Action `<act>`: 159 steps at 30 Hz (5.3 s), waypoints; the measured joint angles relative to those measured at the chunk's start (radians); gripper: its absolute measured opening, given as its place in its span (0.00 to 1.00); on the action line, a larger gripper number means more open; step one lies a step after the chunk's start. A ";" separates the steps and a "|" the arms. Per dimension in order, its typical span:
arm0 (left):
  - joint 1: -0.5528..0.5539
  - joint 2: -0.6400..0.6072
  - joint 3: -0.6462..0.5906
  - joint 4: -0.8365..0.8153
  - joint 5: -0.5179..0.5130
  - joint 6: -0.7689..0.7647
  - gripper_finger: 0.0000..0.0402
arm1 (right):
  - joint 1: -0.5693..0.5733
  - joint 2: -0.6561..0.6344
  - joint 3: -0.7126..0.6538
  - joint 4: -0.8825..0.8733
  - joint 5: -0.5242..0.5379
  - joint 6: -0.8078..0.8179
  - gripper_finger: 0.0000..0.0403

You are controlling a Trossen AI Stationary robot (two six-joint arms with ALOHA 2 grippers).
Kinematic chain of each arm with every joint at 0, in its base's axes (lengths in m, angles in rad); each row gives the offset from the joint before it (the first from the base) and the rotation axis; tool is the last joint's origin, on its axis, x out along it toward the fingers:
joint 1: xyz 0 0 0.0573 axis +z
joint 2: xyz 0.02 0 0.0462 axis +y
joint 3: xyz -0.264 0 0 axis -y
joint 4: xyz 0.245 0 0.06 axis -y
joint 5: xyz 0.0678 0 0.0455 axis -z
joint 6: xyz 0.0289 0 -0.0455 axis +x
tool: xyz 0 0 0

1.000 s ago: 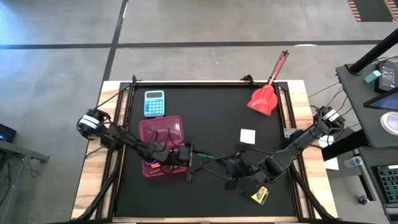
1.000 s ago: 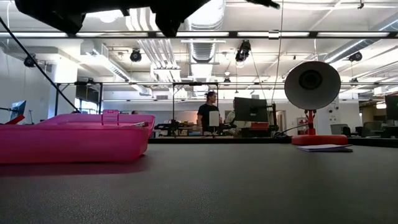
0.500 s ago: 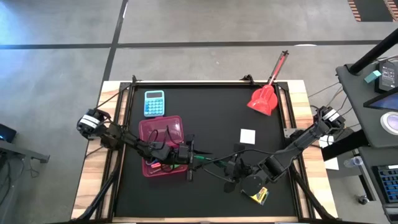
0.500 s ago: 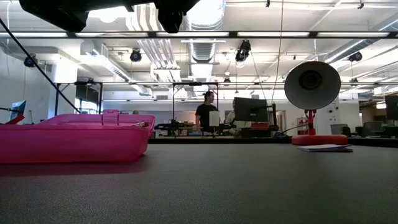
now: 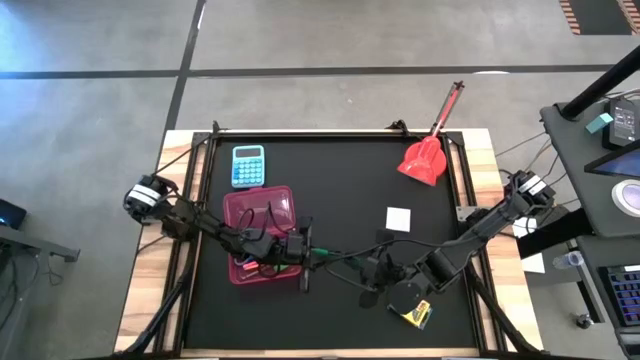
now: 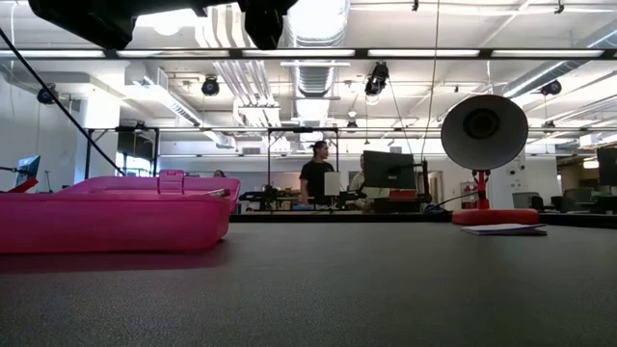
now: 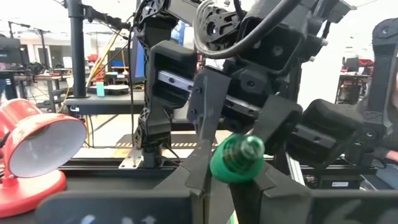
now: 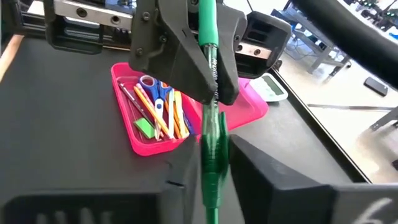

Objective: Pack school essentials
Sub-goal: Put the green pen into the pink supply box, then put the yellow crayon box into the pink supply box

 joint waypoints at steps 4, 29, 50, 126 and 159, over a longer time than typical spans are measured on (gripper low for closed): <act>0.010 0.000 -0.001 -0.003 -0.008 0.000 0.05 | 0.000 -0.010 0.044 -0.113 -0.012 0.084 0.38; 0.120 -0.610 0.070 -1.927 0.133 -0.708 0.04 | 0.007 0.033 0.054 -0.890 -0.578 1.141 0.59; 0.120 -0.337 0.085 -2.011 0.433 -0.615 0.09 | 0.086 0.090 0.080 -0.833 -0.789 1.442 0.70; -0.130 -0.152 0.118 -0.971 0.294 -0.256 0.33 | 0.270 0.217 -0.098 -0.431 -0.281 1.292 0.75; -0.118 0.397 0.253 -0.161 0.305 -0.121 0.33 | 0.278 0.185 -0.165 -0.535 -0.480 1.516 0.75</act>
